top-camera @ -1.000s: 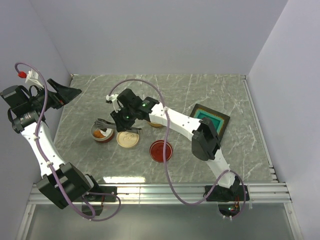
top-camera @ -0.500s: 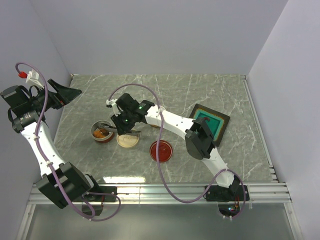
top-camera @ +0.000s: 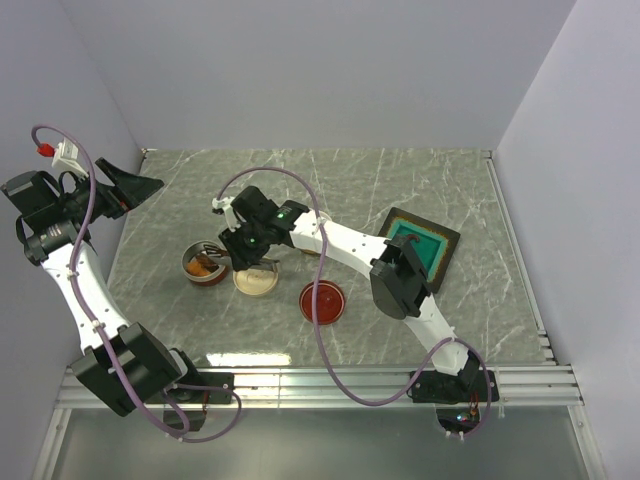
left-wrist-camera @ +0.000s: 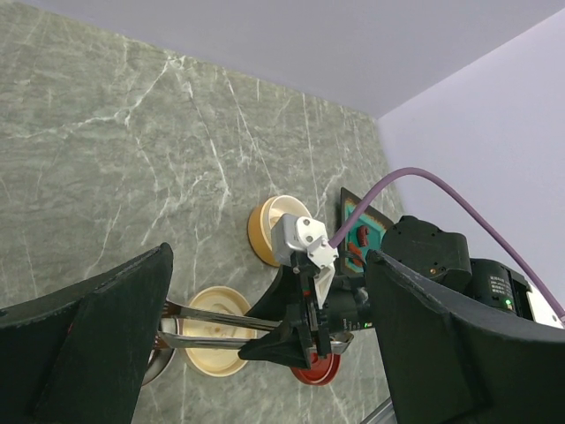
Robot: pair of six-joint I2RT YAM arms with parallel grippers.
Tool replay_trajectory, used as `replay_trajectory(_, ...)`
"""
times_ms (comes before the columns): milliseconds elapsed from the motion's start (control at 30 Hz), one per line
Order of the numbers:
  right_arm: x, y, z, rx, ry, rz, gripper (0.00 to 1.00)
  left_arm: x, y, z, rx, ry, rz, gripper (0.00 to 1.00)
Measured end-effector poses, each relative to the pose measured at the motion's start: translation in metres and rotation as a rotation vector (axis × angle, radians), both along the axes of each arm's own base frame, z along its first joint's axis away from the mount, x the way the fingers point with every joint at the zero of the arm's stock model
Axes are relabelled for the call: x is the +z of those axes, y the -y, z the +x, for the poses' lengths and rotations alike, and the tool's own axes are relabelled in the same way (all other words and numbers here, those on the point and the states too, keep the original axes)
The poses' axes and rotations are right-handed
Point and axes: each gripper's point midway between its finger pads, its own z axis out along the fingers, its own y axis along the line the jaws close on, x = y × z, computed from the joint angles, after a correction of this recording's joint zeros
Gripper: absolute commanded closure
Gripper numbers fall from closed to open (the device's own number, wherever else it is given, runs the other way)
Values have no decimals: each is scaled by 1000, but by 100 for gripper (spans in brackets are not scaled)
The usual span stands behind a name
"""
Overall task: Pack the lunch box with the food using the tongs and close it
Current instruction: Place the food into the lunch box, then pick up the food using the clamp
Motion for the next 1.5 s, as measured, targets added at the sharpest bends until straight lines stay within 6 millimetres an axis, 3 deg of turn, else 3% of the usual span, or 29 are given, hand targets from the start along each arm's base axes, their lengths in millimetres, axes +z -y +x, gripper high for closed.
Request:
replay_trajectory(267, 2, -1, 0, -1, 2, 4, 51, -2, 0, -1, -3, -3, 6, 4)
replay_trajectory(433, 14, -3, 4, -6, 24, 24, 51, -2, 0, -1, -3, -5, 7, 4)
replay_trajectory(600, 48, 0, 8, -18, 71, 68, 52, 1, 1, -2, -3, -2, 11, 4)
replay_trajectory(767, 111, 18, 10, -33, 137, 149, 52, 0, 1, -3, -4, -2, 29, 4)
replay_trajectory(933, 164, 86, 21, -109, 187, 209, 52, -2, -1, -5, 3, 6, 69, 4)
replay_trajectory(1067, 175, 175, 42, -251, 204, 195, 52, -2, 2, -9, -2, 22, 111, 4)
replay_trajectory(1167, 167, 241, 58, -374, 202, 148, 53, -4, 3, -12, -9, 28, 136, 4)
replay_trajectory(1333, 131, 330, 53, -524, 148, 35, 54, -8, 3, -13, -15, 29, 151, 4)
replay_trajectory(1433, 110, 375, 43, -601, 113, -30, 55, -13, 3, -13, -16, 20, 144, 4)
replay_trajectory(1500, 96, 393, 35, -628, 90, -64, 56, -14, 3, -13, -16, 15, 141, 4)
